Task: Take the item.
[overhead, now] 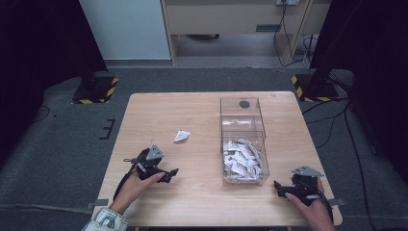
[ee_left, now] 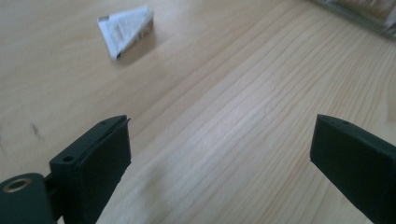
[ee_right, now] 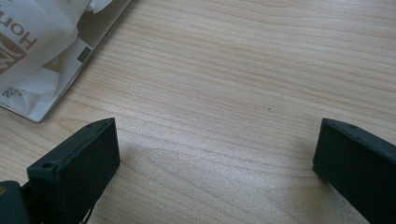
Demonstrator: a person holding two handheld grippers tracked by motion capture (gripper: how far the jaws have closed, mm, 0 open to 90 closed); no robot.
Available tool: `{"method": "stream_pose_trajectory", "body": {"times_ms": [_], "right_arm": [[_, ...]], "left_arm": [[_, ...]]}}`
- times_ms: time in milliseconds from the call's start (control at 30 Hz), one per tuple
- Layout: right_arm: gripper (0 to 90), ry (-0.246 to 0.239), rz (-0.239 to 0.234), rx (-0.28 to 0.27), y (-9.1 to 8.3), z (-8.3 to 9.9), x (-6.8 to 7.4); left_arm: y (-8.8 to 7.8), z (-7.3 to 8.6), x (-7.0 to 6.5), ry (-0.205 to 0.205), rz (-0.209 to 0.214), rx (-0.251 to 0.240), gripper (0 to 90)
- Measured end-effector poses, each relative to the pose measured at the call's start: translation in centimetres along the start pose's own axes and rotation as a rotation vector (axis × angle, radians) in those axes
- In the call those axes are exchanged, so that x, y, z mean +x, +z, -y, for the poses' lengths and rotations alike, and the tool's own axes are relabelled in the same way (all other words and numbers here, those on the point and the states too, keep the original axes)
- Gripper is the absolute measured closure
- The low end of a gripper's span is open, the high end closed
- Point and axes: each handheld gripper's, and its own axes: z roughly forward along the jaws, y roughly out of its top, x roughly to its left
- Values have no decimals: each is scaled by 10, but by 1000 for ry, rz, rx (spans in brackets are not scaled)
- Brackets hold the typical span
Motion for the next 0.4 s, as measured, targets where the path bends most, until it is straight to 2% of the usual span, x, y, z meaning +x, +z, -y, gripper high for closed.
{"method": "stream_pose_trajectory", "body": {"times_ms": [133,200,267,400], "right_arm": [[8,0,-1,0,0,0,0],[8,1,0,0,0,0,0],[8,0,-1,0,0,0,0],[8,0,0,0,0,0,0]], "left_arm": [[6,10,5,-9,-4,45,44],[9,13,6,3,-8,62,45],[10,14,4,20,-12,63,33],[10,14,4,21,-7,59,26]]}}
